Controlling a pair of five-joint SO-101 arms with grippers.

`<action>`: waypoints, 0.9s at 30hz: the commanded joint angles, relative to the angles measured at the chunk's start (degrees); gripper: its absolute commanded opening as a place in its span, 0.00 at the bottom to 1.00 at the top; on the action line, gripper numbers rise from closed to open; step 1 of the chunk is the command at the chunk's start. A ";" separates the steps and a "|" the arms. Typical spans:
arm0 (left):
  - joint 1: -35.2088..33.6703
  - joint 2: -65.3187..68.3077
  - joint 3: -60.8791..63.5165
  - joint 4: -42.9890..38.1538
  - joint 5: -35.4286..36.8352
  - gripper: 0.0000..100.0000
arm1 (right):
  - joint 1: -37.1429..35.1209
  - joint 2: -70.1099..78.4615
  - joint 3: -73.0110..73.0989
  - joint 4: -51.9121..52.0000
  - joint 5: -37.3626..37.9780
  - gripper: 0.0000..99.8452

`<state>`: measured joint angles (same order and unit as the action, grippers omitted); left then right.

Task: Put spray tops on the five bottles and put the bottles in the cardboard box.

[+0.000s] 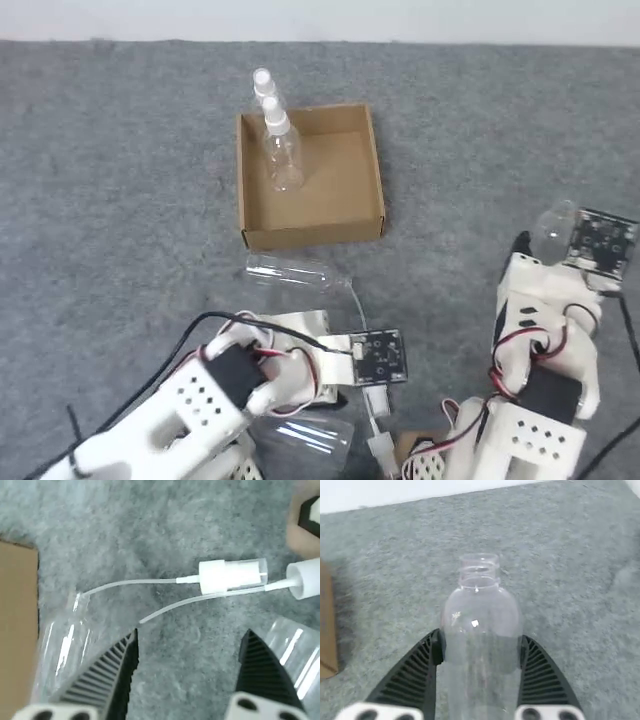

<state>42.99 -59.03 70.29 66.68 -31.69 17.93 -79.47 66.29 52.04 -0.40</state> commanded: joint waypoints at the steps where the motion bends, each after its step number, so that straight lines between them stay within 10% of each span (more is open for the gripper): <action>1: 2.46 6.77 -4.44 -4.31 -2.90 0.30 | 2.86 -1.63 -2.99 -1.71 -0.97 0.06; 27: 10.90 41.85 -18.33 -14.77 -11.25 0.30 | 10.07 -1.63 -2.90 -4.97 -0.97 0.06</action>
<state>54.07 -20.09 57.98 53.23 -42.15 27.34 -79.47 66.29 48.62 -0.75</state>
